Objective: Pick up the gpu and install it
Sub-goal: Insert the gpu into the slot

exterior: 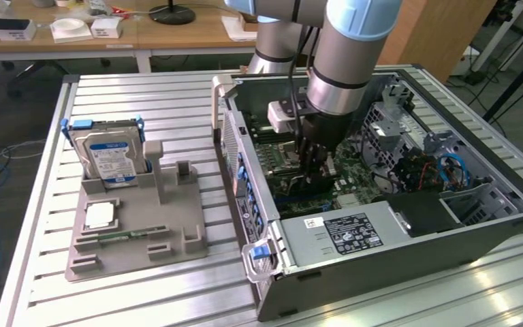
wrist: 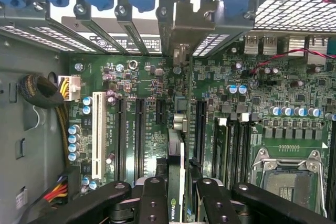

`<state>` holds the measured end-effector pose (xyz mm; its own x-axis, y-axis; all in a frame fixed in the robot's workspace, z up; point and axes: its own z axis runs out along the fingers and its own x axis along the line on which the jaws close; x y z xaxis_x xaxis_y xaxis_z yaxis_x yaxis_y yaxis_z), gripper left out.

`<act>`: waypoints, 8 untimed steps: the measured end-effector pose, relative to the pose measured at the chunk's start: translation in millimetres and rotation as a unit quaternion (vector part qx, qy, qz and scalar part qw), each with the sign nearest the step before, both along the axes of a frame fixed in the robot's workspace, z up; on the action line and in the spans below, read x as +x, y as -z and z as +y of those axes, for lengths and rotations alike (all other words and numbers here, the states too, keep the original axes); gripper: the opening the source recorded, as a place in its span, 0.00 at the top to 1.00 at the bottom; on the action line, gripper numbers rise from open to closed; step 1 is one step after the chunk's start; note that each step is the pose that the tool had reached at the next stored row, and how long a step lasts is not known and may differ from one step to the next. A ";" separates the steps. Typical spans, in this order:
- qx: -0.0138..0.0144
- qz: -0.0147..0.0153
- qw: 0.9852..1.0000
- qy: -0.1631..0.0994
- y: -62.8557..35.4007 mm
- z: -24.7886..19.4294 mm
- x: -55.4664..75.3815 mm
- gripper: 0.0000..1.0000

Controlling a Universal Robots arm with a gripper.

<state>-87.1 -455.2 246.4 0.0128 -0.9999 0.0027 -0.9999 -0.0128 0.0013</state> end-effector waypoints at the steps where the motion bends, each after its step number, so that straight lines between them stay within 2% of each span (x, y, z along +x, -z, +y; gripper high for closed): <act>1: 0.000 0.000 1.000 0.000 0.0 0.0 0.0 0.74; 8: 0.000 0.000 1.000 0.000 0.5 0.0 0.0 0.73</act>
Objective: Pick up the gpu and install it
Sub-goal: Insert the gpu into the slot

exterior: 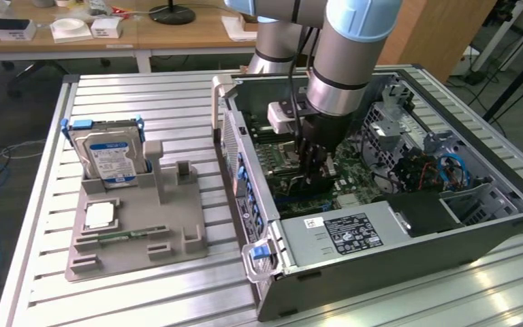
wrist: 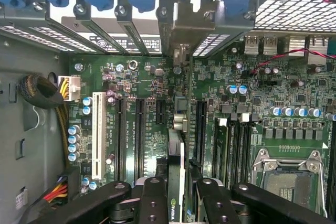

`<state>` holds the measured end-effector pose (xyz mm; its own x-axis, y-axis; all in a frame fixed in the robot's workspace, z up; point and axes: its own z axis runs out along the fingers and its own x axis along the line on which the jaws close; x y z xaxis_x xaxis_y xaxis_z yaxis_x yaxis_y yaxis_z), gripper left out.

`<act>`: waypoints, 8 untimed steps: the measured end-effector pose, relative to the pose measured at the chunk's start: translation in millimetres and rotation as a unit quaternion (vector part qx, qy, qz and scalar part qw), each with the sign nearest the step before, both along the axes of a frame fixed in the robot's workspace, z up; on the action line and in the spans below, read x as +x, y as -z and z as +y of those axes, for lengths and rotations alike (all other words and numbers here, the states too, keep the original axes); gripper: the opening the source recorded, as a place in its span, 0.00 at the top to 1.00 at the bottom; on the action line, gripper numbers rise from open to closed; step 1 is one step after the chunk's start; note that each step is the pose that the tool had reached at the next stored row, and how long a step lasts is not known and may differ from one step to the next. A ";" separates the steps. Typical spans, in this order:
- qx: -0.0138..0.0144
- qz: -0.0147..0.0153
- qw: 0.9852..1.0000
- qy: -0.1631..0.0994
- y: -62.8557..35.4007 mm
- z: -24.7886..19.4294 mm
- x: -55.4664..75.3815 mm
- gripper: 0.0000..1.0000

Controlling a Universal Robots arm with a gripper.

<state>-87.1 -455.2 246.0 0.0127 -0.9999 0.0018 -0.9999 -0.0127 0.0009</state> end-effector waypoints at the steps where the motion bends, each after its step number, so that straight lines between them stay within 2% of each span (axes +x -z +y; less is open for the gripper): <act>1: 0.000 0.000 1.000 0.000 -0.1 0.0 0.0 0.73; 4: -0.001 0.000 1.000 0.000 -0.4 -0.3 0.0 0.55; 5: -0.001 0.000 1.000 0.000 -0.4 -0.3 0.0 0.55; 6: 0.000 0.000 1.000 0.000 -0.4 -0.3 0.0 0.49; 8: 0.000 0.000 1.000 0.000 -0.4 -0.4 0.0 0.49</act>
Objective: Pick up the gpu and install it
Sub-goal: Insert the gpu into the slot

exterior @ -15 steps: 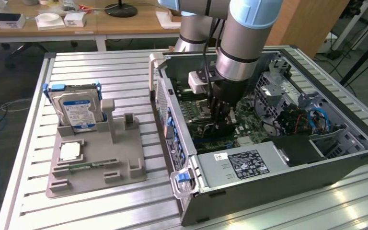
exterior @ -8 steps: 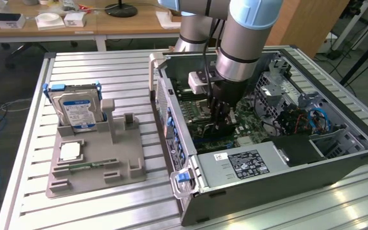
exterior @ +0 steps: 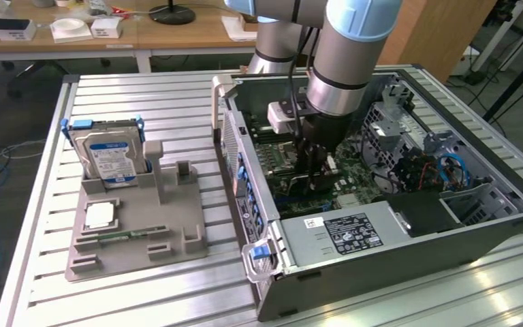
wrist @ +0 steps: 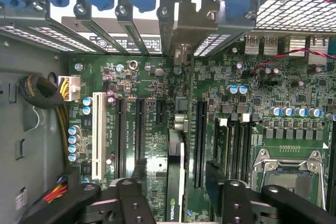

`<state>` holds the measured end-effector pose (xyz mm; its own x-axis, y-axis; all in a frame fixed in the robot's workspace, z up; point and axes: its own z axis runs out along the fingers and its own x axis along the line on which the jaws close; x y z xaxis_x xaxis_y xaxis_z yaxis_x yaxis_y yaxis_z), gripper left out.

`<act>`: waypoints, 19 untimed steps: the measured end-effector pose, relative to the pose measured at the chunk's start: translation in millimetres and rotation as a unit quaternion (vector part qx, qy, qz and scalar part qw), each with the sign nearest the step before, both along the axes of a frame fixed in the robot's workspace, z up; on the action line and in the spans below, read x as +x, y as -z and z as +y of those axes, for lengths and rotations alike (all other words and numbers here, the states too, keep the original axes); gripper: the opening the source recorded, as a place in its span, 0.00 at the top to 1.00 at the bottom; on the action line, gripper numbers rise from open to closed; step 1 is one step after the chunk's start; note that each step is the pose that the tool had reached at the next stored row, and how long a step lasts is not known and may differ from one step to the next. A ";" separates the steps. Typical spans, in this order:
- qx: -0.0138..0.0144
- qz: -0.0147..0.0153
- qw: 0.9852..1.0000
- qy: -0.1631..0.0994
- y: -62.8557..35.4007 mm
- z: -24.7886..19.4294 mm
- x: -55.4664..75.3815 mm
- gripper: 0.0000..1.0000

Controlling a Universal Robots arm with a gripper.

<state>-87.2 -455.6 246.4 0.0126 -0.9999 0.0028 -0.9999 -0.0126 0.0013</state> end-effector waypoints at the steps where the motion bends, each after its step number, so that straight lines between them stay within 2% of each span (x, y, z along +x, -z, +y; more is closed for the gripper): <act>1: 0.000 0.000 1.000 0.000 -0.2 0.0 0.0 0.43; 19: 0.001 0.000 1.000 0.000 -25.0 0.0 0.0 0.43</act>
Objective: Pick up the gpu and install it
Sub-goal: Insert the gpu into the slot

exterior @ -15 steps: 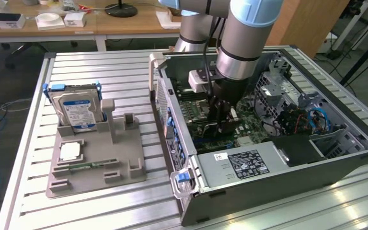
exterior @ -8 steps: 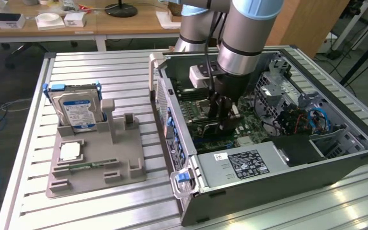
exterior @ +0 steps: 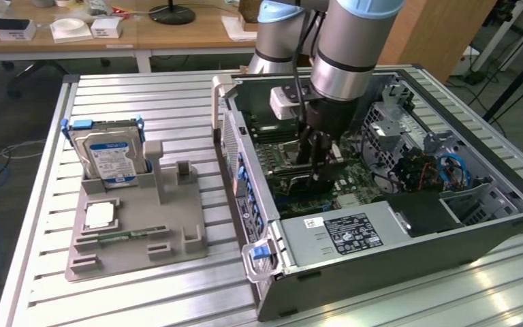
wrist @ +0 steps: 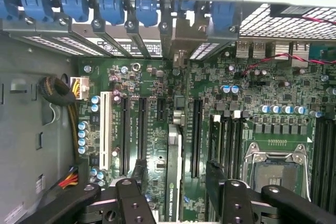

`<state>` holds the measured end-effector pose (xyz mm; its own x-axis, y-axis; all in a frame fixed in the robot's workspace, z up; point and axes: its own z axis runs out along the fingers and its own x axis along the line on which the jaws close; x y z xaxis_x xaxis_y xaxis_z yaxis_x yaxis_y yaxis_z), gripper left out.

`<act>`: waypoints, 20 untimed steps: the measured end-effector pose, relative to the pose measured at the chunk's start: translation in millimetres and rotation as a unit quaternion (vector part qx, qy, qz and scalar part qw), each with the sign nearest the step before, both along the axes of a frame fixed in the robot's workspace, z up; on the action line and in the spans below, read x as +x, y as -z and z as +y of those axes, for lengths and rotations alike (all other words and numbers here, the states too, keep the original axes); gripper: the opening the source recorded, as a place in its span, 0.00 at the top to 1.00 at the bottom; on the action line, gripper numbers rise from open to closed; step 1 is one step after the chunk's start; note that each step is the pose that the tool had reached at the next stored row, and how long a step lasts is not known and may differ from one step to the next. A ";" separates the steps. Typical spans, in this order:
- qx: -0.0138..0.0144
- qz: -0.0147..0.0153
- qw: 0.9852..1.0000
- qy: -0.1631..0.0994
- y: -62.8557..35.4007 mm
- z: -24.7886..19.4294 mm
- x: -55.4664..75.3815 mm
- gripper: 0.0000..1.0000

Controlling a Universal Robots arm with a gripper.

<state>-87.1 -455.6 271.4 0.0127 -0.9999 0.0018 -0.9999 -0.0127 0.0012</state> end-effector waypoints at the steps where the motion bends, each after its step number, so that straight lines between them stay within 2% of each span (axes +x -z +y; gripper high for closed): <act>1: 0.000 0.000 1.000 0.000 -0.5 0.0 0.0 0.43; 16: 0.000 0.000 1.000 0.000 -0.8 0.0 0.0 0.44; 17: 0.000 0.000 1.000 0.000 -0.8 0.0 0.0 0.51; 20: 0.000 0.000 1.000 0.000 -0.8 0.0 0.0 0.51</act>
<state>-87.1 -455.6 272.2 0.0126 -0.9999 0.0018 -0.9999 -0.0126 0.0012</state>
